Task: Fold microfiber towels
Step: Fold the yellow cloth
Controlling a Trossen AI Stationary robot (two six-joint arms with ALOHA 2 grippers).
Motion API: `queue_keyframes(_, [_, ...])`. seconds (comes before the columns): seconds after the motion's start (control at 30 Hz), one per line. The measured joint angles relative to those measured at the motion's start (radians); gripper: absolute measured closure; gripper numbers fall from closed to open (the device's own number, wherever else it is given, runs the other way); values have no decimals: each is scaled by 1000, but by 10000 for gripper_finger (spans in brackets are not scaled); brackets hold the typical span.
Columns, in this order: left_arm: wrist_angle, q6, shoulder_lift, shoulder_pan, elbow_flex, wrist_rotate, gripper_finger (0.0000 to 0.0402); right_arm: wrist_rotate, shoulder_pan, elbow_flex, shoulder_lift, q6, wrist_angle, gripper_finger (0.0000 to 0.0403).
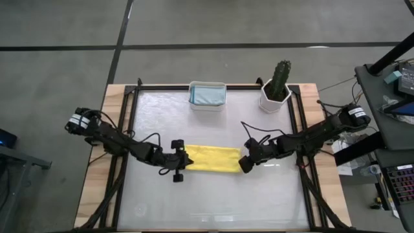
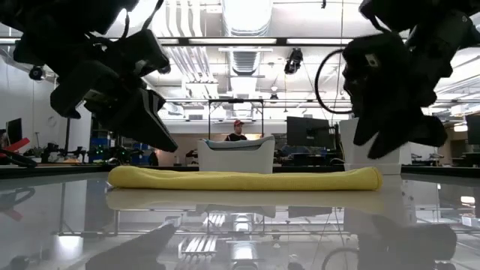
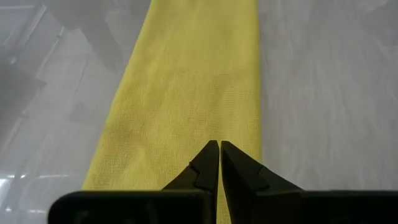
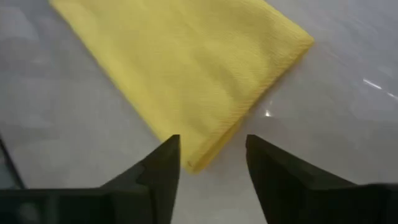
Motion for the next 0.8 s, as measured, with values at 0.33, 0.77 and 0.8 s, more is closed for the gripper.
queue_keyframes(0.33, [2,0,45,0,0,0,398,1,-6,-2,89,49,17,165])
queue_keyframes(0.77, [3,0,53,0,-1,0,398,4,-58,-2,219,-6,293,145])
queue_keyframes(0.8, [3,0,53,0,-1,0,398,4,-64,-1,232,-7,311,149])
